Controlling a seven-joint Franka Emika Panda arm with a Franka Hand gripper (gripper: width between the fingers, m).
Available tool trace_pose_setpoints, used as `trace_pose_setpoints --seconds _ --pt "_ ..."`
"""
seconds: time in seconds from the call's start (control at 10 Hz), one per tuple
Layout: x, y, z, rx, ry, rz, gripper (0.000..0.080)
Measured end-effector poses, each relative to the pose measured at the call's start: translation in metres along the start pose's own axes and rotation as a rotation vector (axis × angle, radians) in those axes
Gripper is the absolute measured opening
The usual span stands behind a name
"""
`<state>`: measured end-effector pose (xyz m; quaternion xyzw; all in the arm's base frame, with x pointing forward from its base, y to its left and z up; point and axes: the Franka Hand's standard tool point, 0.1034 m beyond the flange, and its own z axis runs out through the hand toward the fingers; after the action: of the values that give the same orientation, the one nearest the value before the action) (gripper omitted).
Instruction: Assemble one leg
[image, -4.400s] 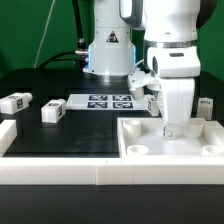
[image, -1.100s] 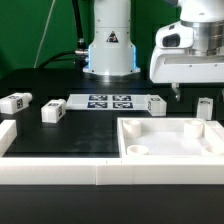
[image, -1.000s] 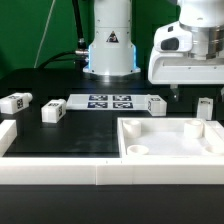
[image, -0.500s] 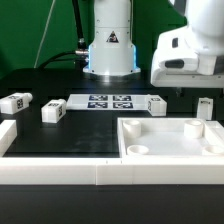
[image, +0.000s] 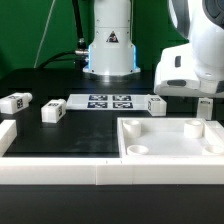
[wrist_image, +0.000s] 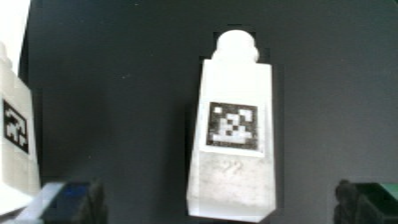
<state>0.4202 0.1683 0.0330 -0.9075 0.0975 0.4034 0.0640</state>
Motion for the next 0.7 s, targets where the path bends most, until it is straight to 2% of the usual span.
trace_pose_setpoints --seconds 0.1,0.3,0.7 --pt "0.0 0.0 0.006 0.004 0.002 0.013 0.0649" --pt "-0.004 -0.007 0.018 -0.007 0.006 0.009 0.0649" --pt "-0.007 -0.004 0.042 -0.021 0.007 0.008 0.0649"
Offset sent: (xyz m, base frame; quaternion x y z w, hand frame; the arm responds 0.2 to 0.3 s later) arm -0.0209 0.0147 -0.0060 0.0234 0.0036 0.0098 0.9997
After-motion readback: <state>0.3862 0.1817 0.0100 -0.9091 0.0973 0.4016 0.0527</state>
